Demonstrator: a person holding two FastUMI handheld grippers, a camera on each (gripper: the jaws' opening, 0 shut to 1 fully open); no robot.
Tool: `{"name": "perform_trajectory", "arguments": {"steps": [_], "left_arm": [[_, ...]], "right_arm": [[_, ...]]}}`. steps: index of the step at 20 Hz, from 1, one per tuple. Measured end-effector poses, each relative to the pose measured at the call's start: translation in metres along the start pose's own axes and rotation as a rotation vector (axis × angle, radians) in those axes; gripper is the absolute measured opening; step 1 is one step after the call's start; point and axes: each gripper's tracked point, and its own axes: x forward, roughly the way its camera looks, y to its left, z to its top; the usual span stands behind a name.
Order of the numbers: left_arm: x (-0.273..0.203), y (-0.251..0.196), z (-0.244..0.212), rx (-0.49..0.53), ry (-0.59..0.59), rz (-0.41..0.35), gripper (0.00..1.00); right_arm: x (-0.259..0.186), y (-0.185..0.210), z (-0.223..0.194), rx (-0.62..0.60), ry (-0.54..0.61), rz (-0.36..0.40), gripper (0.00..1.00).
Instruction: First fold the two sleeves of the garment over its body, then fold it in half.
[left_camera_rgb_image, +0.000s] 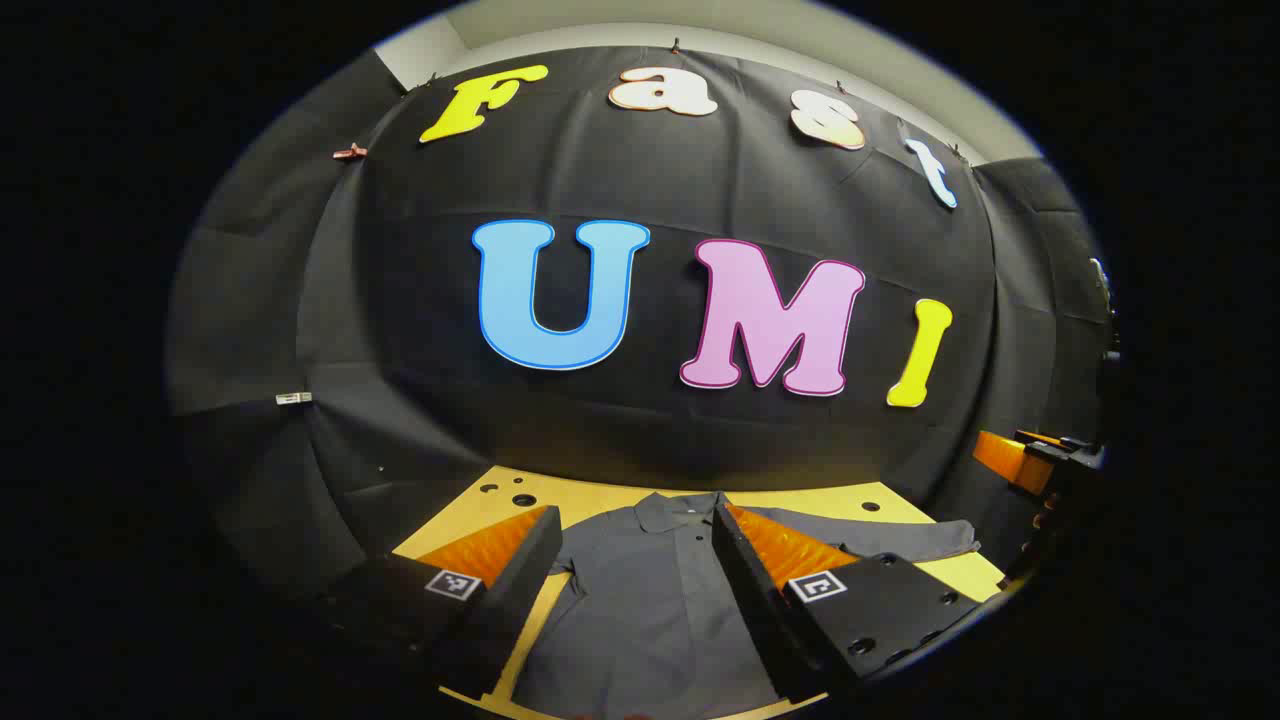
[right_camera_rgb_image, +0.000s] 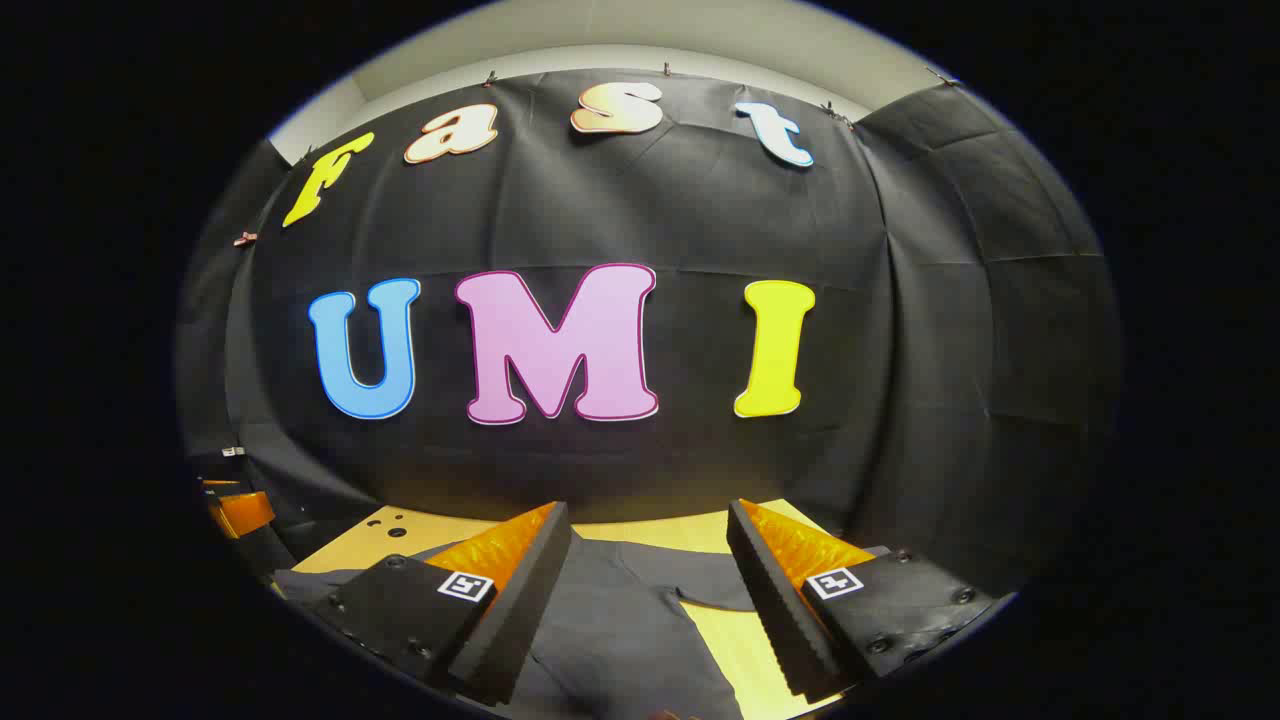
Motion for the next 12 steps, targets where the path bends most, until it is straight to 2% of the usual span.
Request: {"name": "perform_trajectory", "arguments": {"steps": [8, 10, 12], "left_arm": [[0.004, -0.004, -0.022, 0.006, 0.045, 0.034, 0.96], [0.006, -0.006, -0.022, 0.036, 0.042, 0.027, 0.96], [0.008, -0.008, -0.022, 0.045, 0.042, 0.017, 0.95]], "right_arm": [[0.013, -0.003, -0.012, -0.016, 0.027, 0.023, 0.97], [0.018, 0.007, -0.018, 0.0, 0.042, 0.06, 0.97], [0.02, 0.007, -0.021, -0.009, 0.045, 0.062, 0.97]]}}
